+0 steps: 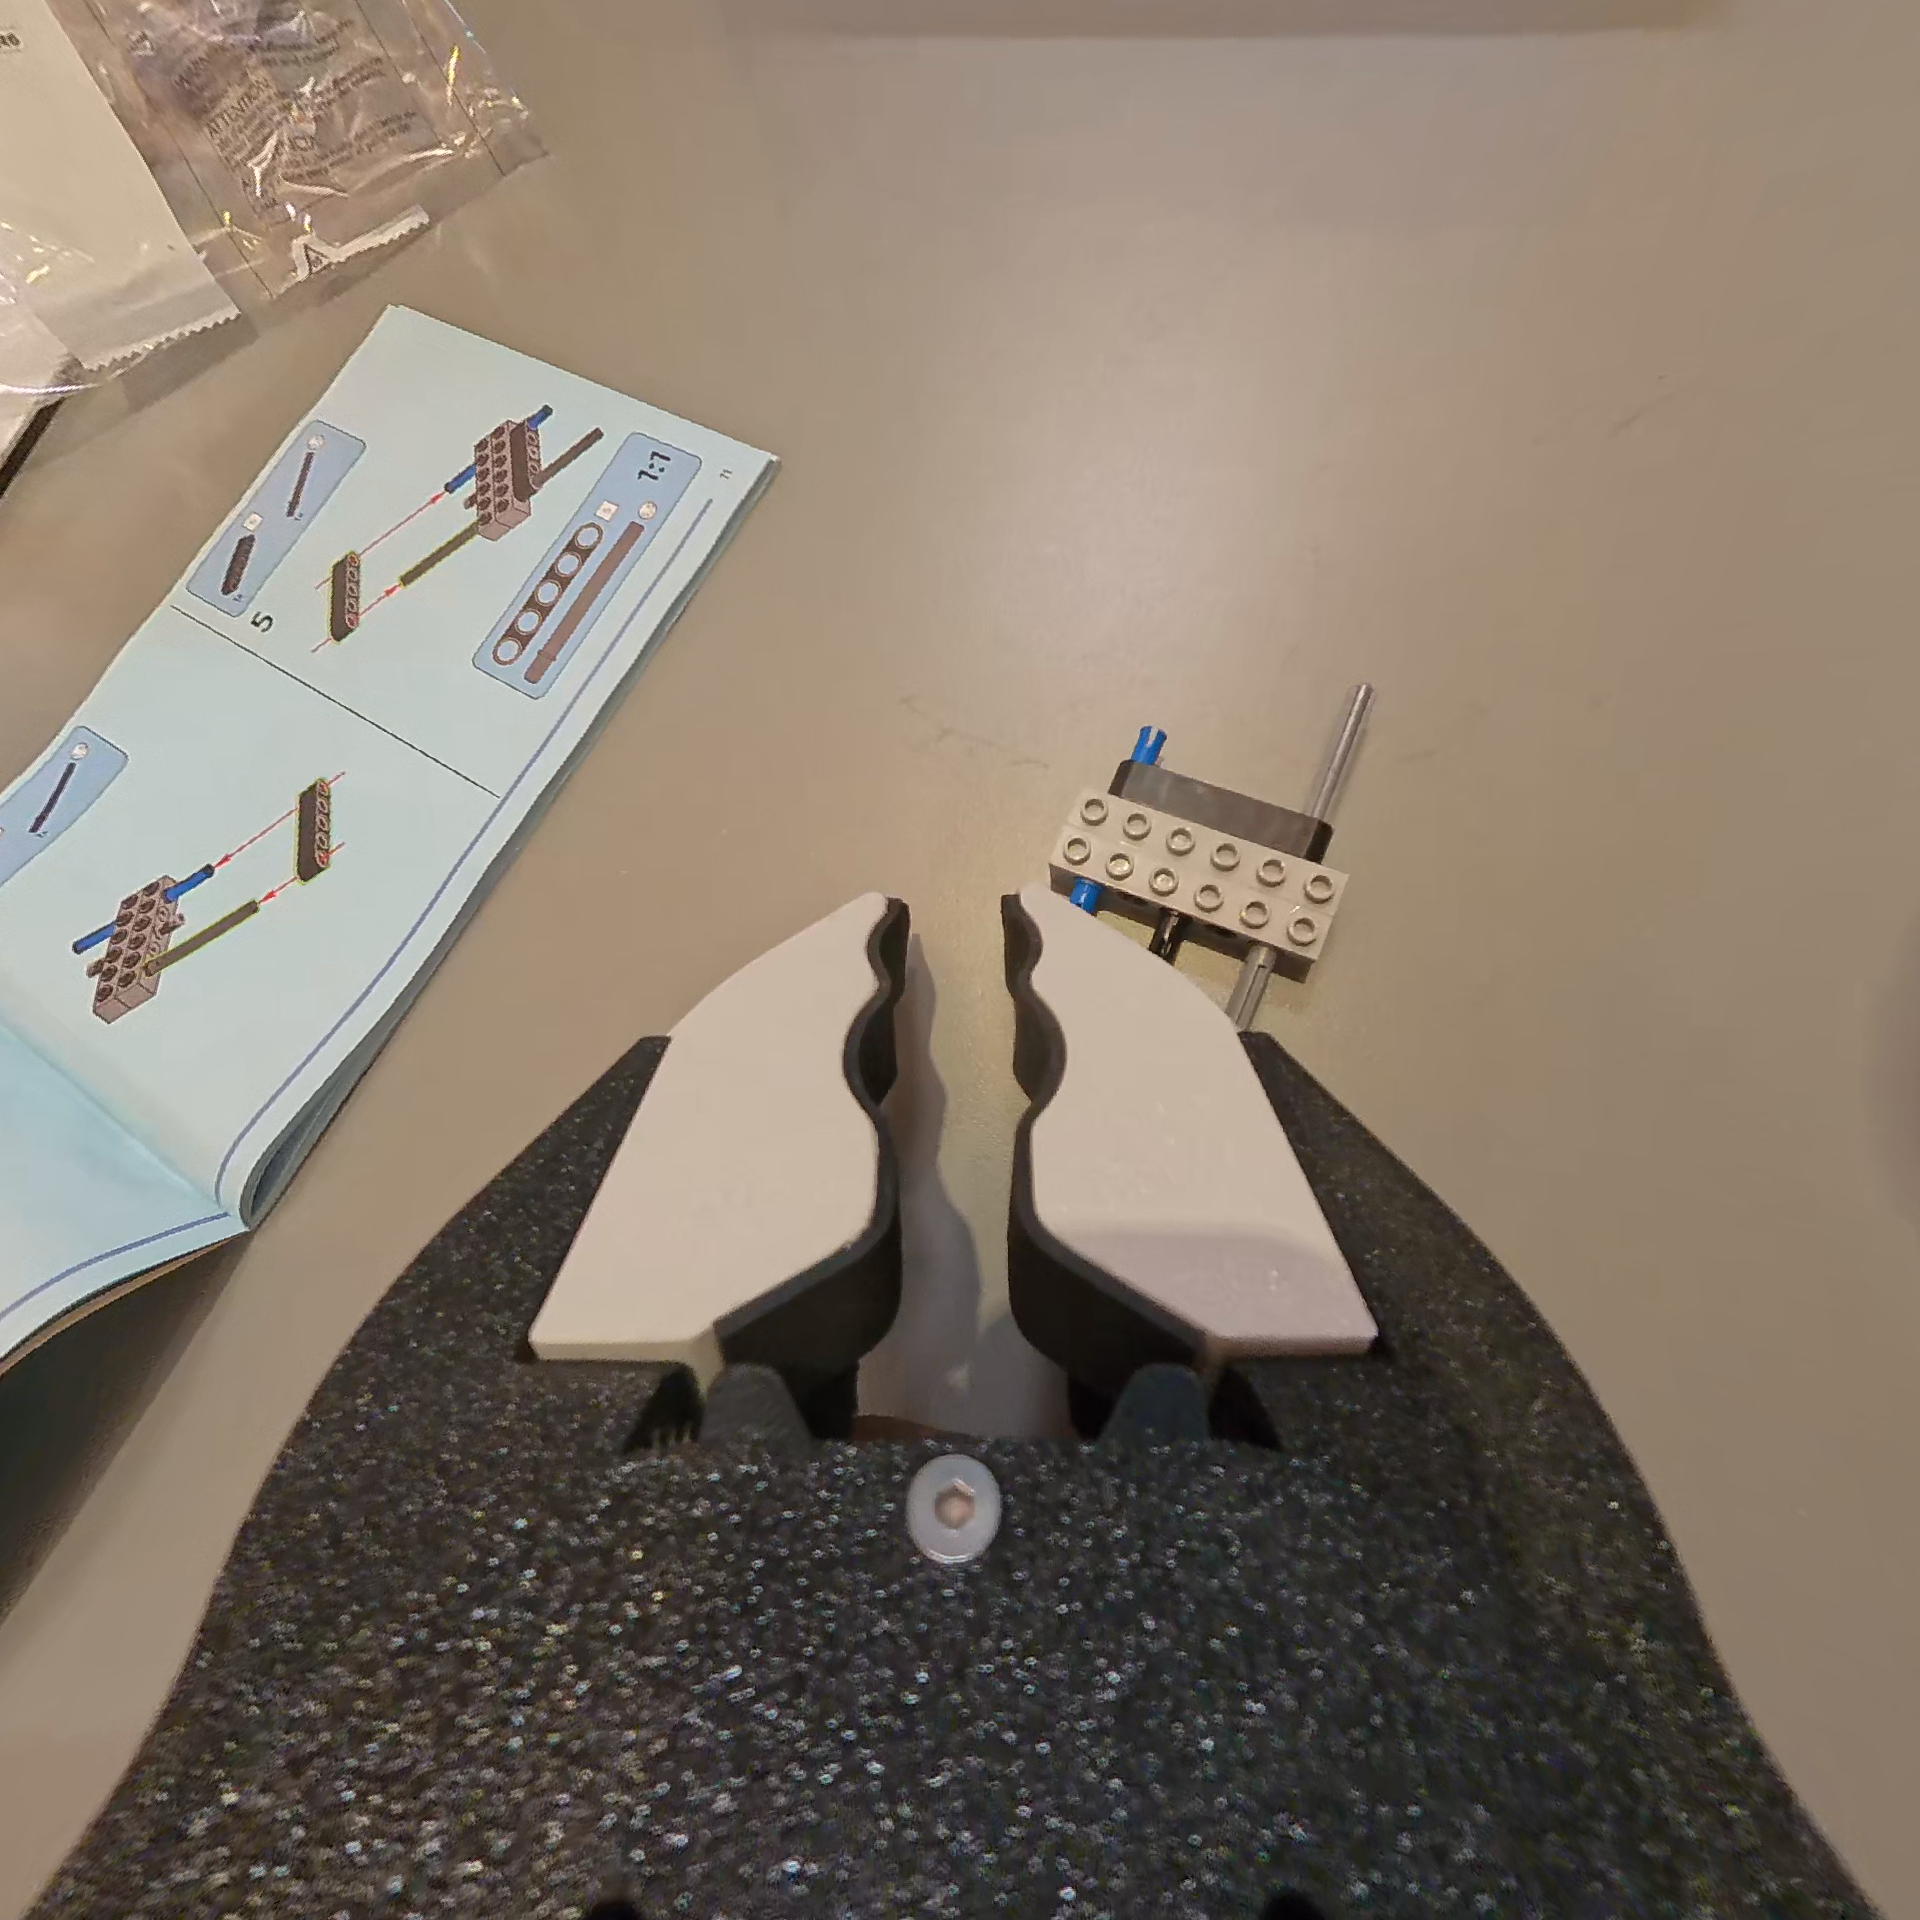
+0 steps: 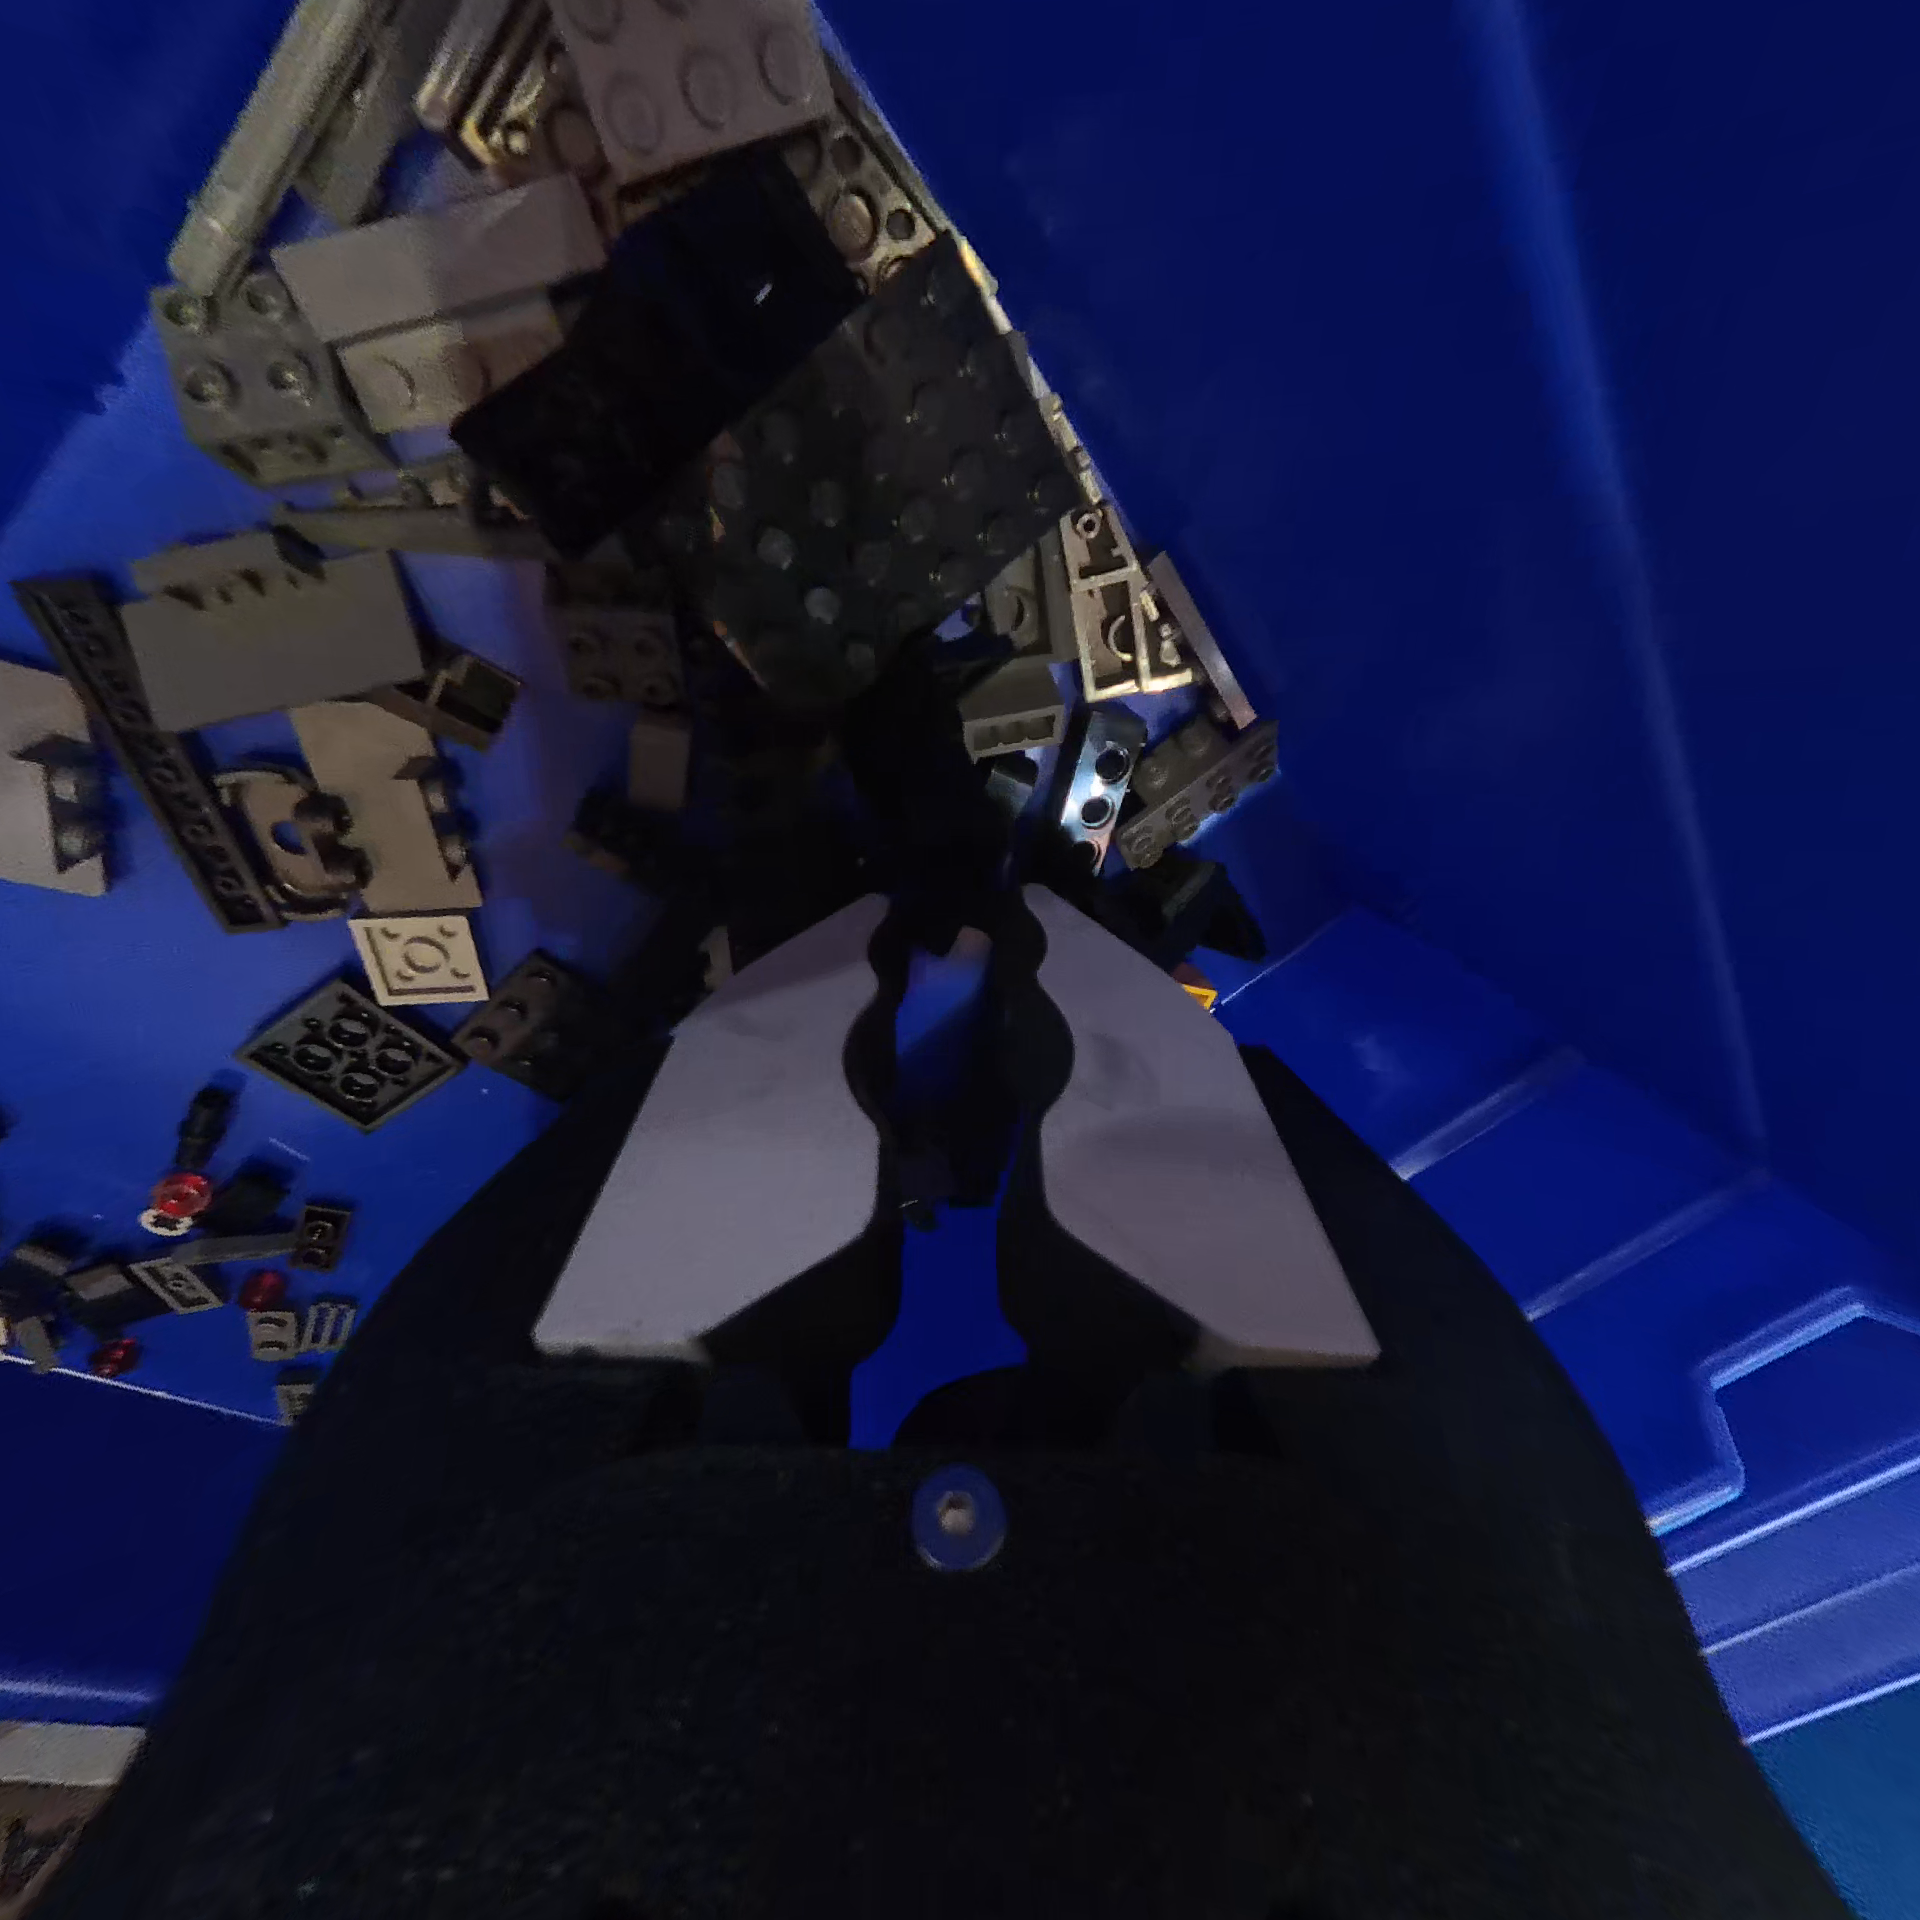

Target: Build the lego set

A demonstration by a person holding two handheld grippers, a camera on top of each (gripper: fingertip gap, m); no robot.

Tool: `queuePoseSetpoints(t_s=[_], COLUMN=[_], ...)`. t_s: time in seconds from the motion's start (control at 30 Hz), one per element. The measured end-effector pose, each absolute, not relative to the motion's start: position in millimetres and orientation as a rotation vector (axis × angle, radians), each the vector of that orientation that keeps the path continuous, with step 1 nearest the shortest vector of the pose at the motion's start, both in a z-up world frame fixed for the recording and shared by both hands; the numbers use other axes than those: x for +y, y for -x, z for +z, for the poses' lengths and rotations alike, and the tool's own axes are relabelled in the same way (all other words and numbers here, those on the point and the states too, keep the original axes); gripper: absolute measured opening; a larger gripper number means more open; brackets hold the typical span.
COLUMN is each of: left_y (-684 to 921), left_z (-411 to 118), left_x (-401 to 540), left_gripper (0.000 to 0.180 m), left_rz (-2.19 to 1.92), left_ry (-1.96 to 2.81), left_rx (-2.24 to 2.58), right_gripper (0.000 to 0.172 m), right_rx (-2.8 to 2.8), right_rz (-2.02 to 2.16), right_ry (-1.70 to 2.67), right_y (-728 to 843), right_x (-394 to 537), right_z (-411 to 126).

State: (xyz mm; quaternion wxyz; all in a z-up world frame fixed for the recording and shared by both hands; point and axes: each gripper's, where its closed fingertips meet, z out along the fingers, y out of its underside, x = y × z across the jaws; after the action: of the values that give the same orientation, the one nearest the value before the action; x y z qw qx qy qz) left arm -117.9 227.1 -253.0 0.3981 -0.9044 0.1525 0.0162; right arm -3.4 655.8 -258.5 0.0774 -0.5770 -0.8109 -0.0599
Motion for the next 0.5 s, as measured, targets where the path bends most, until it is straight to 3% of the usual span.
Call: queuePoseSetpoints(t_s=[0.5], left_y=[133.6], left_z=[-227.4], left_x=[227.0], left_gripper=[0.017], left_rz=[0.020], left_ry=[2.154], left_rx=[0.234], right_gripper=[0.001], right_rx=[-2.344], right_rz=[-0.193], right_ry=[1.692], right_y=[-2.9], right_x=[652.6], right_z=[-227.1])
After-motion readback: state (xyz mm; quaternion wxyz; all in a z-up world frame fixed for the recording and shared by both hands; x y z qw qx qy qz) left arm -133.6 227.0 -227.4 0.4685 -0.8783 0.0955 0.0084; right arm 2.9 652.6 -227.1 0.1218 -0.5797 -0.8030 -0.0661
